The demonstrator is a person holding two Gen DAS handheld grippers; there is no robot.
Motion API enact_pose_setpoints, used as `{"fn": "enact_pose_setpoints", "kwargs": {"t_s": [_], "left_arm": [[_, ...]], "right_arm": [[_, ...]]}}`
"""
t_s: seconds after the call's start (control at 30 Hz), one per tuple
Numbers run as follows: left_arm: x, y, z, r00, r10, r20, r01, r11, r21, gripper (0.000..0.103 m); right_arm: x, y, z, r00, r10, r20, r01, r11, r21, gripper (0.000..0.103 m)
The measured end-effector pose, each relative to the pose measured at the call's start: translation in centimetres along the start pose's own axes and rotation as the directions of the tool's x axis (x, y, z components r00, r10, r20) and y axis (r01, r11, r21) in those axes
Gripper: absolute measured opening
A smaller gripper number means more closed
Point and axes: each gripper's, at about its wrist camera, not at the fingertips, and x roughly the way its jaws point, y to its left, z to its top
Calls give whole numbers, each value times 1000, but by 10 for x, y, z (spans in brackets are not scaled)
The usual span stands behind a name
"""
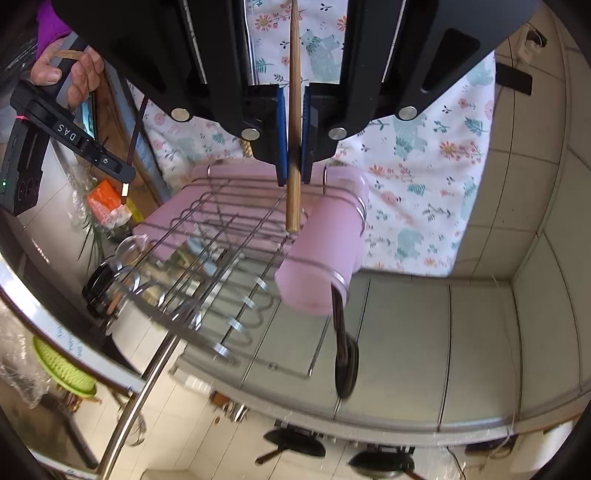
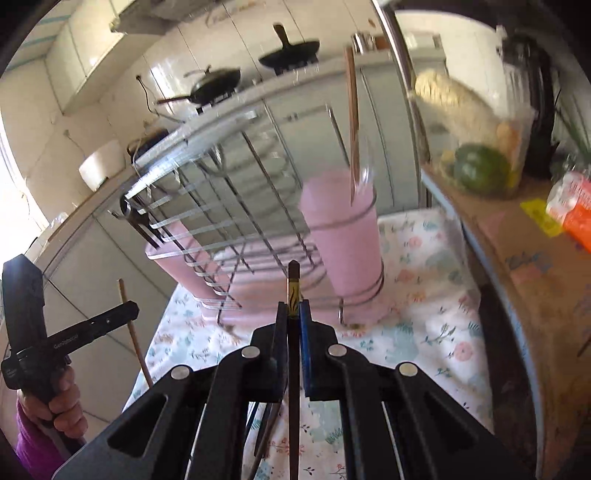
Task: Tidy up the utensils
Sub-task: 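Lift both held chopsticks up and lower them into the pink cup with both grippers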
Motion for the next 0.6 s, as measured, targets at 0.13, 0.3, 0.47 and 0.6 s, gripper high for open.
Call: {"fn": "enact_pose_setpoints", "kwargs": {"t_s": [0.13, 0.3, 0.47, 0.6], "left_arm": [[-26, -3, 8, 997, 1, 71, -1, 1000, 11, 6], [-61, -9, 21, 983, -20, 184, 16, 1000, 24, 6], [-85, -15, 41, 962, -30, 273, 23, 999, 28, 6], [-105, -18, 60, 942, -40, 333, 31, 999, 34, 6]], "right_arm": [[-17, 8, 6, 996, -22, 88, 22, 1000, 4, 6], [-38, 10, 17, 984, -46, 170, 47, 999, -3, 6], [-58, 18, 33, 966, -58, 252, 64, 998, -16, 6], [-77, 28, 54, 941, -60, 333, 82, 995, -54, 6]]}}
